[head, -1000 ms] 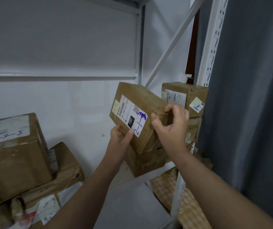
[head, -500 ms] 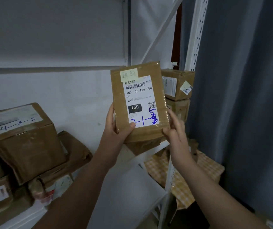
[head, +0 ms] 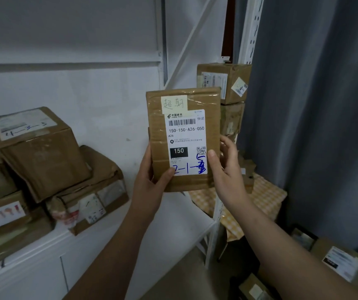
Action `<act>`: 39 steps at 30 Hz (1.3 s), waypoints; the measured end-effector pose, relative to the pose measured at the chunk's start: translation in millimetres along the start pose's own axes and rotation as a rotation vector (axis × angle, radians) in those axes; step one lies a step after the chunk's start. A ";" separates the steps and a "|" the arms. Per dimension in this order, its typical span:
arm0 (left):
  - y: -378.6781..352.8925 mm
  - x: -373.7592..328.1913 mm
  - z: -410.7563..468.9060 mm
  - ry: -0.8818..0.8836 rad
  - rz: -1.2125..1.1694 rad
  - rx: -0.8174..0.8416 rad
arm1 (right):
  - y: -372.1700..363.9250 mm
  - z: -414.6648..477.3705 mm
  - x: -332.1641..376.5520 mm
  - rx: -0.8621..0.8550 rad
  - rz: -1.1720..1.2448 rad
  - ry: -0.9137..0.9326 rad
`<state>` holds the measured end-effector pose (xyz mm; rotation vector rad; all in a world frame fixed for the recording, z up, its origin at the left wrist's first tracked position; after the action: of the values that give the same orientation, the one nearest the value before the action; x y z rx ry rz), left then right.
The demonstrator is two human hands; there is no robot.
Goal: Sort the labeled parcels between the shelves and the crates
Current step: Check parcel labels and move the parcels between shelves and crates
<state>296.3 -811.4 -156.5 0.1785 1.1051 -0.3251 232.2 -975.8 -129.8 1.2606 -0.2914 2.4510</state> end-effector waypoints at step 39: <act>-456.1 61.6 -298.1 0.425 0.033 0.667 | 445.9 -371.6 44.1 -0.632 -0.280 -0.451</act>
<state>-87.6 -1160.2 -334.4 0.8888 1.3766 -0.6403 -249.8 -1244.0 -315.7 1.4096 -0.8623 1.6226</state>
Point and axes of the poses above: each hand's wrist, its own z-axis towards the middle knuckle, its own y-axis out of the back of the hand, x = y × z, the point moved 7 cm from there along z, towards the middle knuckle, and after that the axes turned 3 degrees about y, right-handed, at the moved point
